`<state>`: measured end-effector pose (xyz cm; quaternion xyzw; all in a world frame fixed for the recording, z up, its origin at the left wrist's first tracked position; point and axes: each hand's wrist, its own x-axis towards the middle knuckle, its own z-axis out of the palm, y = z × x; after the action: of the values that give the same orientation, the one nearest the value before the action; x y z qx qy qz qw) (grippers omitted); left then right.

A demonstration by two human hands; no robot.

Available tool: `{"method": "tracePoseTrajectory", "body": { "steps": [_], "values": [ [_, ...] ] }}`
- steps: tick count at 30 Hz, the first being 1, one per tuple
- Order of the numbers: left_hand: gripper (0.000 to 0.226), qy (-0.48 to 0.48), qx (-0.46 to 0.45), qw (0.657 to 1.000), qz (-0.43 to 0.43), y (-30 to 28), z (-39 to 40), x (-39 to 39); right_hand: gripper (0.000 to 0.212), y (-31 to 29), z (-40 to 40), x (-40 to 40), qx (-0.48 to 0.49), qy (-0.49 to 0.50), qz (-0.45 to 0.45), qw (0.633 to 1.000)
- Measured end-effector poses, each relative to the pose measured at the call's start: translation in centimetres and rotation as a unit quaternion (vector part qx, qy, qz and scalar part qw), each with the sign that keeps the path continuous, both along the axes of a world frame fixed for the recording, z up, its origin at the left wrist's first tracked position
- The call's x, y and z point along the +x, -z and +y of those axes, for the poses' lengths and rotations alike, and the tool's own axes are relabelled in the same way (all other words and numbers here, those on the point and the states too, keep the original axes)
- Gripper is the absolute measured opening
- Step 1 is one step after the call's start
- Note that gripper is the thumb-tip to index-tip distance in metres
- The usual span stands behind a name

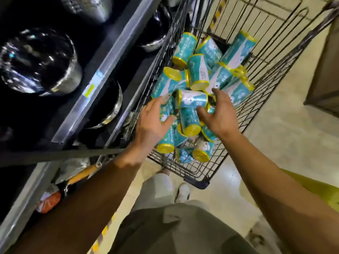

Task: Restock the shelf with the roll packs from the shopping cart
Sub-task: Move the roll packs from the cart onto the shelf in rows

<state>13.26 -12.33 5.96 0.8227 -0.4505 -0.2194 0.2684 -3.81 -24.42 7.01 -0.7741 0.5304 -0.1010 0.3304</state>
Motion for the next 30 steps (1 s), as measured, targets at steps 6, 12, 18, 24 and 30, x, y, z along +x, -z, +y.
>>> {"method": "tracePoseTrajectory", "body": {
  "steps": [6,12,18,24,30],
  "values": [
    [0.083,-0.028,0.069,0.997,0.026,5.6,-5.7,3.4,0.073,3.8,-6.1,4.2,0.029,0.018,0.031,0.999],
    [0.096,-0.037,0.072,0.995,0.054,9.9,-9.7,4.8,0.070,8.1,-11.0,7.0,0.068,0.082,0.045,0.993],
    [0.103,-0.137,0.030,0.989,0.047,10.9,-10.7,3.8,0.085,12.1,-13.4,9.7,0.050,0.088,0.117,0.988],
    [0.100,-0.123,0.086,0.989,0.005,11.6,-12.7,4.0,0.093,12.9,-13.8,10.8,0.058,0.142,0.133,0.979],
    [0.098,-0.100,0.081,0.977,0.168,12.3,-12.4,5.4,0.068,9.3,-11.6,8.6,0.238,0.279,-0.087,0.926]
  ]
}}
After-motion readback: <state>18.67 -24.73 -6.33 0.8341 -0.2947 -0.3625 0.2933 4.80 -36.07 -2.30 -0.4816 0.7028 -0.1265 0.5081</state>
